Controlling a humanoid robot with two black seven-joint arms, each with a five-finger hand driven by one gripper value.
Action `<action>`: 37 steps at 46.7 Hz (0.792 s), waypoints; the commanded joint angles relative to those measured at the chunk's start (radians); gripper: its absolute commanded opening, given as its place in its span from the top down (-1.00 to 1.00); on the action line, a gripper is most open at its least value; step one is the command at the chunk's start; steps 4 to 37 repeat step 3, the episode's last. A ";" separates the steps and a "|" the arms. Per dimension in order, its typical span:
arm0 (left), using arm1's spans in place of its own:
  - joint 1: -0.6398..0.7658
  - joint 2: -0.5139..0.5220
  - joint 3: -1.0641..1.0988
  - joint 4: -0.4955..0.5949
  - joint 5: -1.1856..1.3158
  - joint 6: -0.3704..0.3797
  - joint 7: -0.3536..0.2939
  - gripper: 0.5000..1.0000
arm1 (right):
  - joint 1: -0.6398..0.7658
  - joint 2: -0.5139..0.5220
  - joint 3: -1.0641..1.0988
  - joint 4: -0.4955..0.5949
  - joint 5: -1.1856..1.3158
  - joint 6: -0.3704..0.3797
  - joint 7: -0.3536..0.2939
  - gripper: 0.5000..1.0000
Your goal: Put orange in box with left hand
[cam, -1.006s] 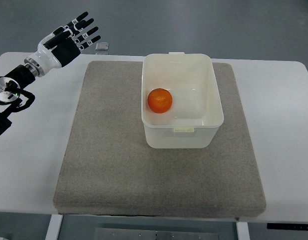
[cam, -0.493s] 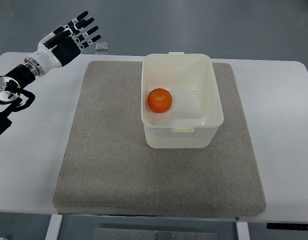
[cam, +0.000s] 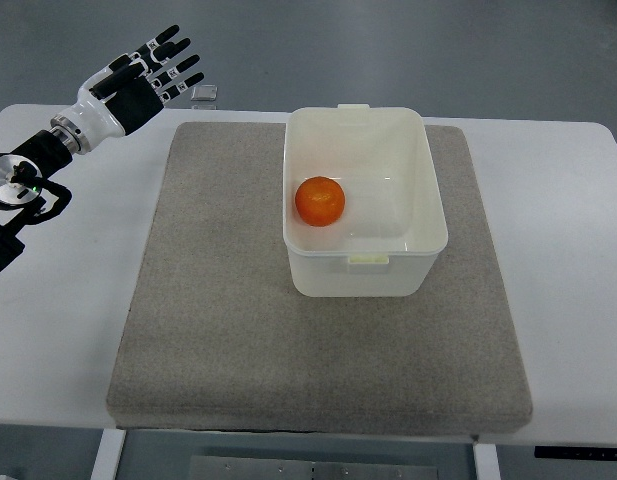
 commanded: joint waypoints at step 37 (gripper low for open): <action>-0.002 -0.002 0.000 0.000 0.000 0.001 0.000 -0.98 | 0.000 0.000 0.000 0.000 0.001 -0.002 0.000 -0.70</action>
